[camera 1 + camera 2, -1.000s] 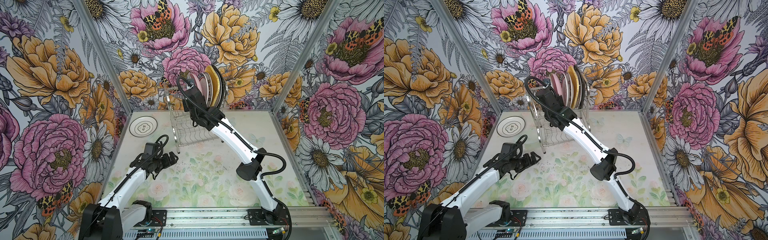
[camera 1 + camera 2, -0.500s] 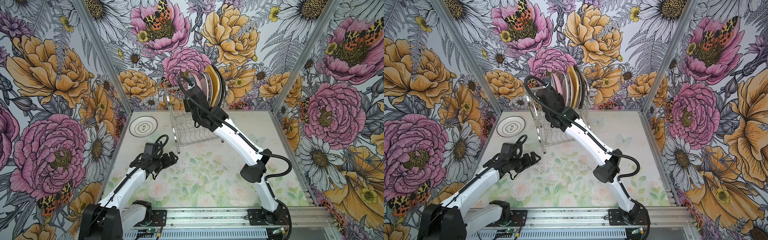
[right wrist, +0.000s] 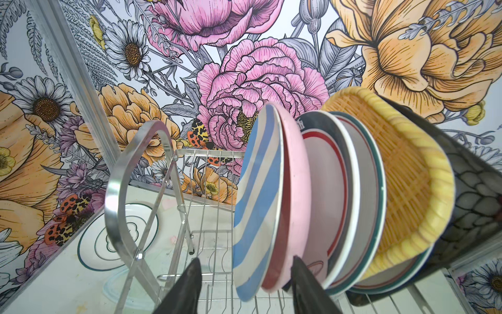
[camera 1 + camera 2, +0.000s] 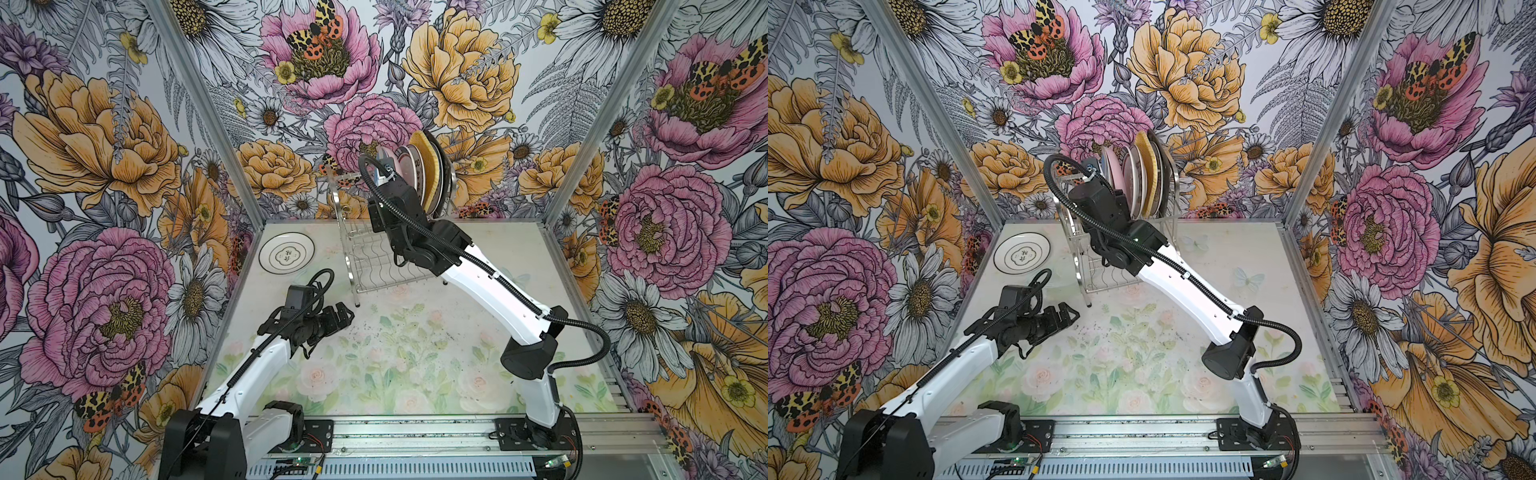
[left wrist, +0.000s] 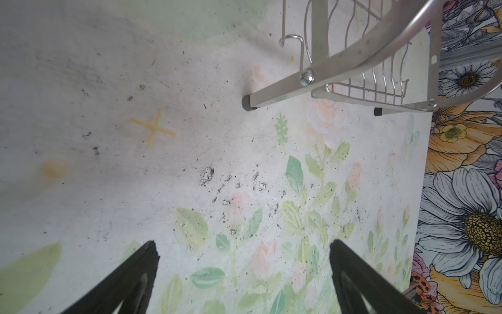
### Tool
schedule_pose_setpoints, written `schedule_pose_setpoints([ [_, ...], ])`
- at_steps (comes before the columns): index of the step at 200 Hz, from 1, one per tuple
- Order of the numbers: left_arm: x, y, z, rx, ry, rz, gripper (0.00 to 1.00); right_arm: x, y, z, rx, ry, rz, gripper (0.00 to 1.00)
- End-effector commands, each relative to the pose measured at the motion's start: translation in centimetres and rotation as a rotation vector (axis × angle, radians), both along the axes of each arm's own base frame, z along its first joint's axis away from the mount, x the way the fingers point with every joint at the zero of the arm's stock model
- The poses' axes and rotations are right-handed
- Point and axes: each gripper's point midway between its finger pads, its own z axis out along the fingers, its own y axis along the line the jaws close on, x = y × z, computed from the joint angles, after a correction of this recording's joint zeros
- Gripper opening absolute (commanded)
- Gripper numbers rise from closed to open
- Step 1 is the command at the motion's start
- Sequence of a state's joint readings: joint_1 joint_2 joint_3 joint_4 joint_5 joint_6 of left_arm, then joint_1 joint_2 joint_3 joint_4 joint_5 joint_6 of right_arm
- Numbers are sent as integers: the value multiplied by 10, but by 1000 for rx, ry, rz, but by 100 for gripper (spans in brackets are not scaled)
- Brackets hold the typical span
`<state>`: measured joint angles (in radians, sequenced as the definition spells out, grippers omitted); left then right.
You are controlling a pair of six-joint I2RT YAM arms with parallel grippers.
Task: Load plates into a dish rack
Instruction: Place the plate on the dish rack, then pick up the plate from the top-left of the table.
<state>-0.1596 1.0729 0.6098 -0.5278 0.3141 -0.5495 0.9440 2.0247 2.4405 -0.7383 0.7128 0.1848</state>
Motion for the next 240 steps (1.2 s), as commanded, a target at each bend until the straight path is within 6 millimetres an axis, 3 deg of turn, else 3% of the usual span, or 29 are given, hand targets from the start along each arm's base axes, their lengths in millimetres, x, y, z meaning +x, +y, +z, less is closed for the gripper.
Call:
schedule_pose_setpoints([
  [1, 10, 5, 17, 8, -56, 6, 98, -19, -13, 25, 50, -28, 0, 55],
  [32, 18, 19, 22, 25, -66, 48, 99, -47, -17, 13, 66, 21, 45, 59],
  [65, 36, 49, 30, 63, -84, 143, 96, -71, -31, -35, 112, 147, 74, 60],
  [126, 81, 100, 39, 76, -133, 289, 91, -104, -62, -97, 199, 280, 93, 61],
  [169, 107, 132, 28, 41, -148, 385, 85, -112, -90, -131, 266, 333, 71, 62],
  [240, 155, 172, 11, -116, -191, 508, 73, -105, -120, -156, 365, 357, 47, 63],
])
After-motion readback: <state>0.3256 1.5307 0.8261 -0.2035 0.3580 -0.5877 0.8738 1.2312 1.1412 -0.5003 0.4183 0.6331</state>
